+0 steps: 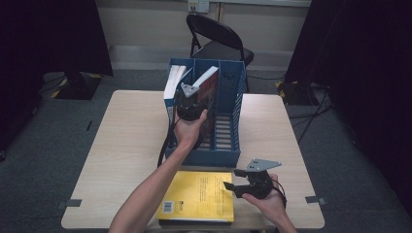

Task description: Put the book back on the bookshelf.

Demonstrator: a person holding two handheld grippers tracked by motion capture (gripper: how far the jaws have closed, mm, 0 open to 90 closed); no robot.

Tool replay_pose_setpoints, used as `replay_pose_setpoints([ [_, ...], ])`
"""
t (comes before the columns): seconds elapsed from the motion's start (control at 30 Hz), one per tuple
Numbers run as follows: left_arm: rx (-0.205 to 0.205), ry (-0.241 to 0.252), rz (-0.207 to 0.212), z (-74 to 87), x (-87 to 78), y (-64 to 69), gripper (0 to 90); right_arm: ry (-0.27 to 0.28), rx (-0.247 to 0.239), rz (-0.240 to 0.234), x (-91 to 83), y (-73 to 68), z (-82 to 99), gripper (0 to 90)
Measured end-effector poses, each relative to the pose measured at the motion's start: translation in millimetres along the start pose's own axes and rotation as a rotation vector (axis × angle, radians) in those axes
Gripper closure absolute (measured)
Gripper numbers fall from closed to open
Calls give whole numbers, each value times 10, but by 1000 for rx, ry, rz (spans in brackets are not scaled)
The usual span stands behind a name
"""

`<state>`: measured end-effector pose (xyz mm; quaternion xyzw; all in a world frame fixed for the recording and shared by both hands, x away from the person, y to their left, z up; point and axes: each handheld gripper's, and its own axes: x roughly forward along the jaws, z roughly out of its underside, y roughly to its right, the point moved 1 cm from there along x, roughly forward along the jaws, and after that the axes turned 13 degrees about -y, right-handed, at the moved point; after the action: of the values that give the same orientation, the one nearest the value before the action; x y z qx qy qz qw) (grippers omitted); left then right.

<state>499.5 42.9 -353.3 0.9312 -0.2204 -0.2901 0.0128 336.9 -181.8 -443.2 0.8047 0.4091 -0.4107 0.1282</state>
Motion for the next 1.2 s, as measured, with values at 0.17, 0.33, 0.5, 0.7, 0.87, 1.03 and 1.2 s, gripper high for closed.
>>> replay_pose_setpoints([
  [0.17, 1, -16, 29, 84, 14, -50, 745, -4, 6, 4, 11, 11, 2, 363],
  [0.33, 34, -29, 40, 149, 4, -48, 744, -12, -2, 2, 28, -9, -8, 363],
  [0.5, 45, -42, 63, 200, -45, -69, 741, -12, -2, 4, 30, -11, -6, 363],
  [0.7, 83, -41, 74, 249, -92, -63, 734, -15, -5, 8, 30, -27, -9, 363],
  [0.87, 106, -61, 89, 255, -158, -85, 721, -20, -2, 7, 45, -19, -6, 363],
  [1.03, 113, -69, 95, 262, -184, -97, 713, -22, -4, 11, 45, -23, -10, 363],
  [1.2, 146, -99, 104, 272, -280, -89, 709, -31, -5, 9, 63, -30, -11, 363],
])
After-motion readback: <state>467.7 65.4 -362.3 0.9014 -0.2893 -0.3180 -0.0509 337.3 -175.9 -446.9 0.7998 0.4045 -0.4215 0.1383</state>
